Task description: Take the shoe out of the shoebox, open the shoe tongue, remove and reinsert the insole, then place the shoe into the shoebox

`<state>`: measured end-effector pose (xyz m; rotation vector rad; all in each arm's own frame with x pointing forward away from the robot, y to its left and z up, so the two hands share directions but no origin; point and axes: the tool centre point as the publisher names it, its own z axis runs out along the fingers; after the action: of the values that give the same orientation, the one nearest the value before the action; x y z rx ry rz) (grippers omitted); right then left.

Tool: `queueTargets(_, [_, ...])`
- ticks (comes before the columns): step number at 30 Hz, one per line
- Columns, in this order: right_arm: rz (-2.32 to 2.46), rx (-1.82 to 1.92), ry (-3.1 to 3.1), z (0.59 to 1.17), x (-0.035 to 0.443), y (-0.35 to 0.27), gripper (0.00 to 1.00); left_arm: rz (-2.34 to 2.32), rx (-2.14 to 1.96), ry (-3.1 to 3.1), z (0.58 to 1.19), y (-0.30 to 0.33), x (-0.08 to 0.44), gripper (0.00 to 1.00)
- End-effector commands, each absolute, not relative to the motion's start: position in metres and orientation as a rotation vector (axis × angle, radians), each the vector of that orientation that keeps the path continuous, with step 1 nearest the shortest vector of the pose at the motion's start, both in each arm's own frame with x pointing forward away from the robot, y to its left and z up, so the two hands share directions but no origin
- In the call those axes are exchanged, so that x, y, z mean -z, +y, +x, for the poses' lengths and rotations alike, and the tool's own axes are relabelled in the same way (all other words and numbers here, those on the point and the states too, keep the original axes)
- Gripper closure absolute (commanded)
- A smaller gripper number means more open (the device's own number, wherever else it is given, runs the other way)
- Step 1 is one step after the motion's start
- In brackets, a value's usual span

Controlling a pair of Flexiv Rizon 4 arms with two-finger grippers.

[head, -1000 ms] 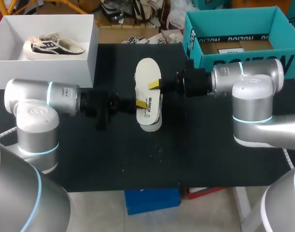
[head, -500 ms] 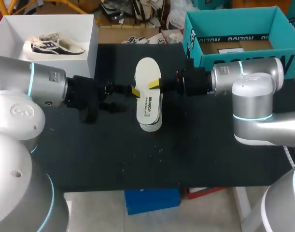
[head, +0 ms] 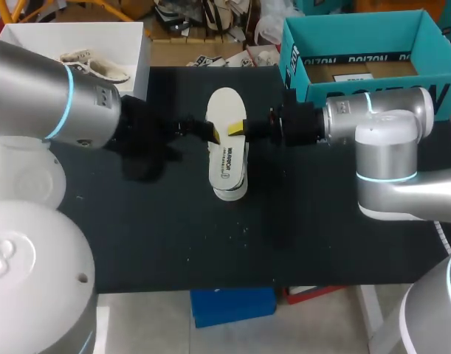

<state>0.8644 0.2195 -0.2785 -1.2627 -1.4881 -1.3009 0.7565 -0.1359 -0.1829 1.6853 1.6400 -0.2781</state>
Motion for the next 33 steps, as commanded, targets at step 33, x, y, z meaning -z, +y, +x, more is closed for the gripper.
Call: queueTargets(33, [-1.266, 1.303, -1.487, 0.864, 0.279, 0.221, 1.00, 2.090, -0.069, 2.030, 0.807, -0.175, 0.218, 0.00])
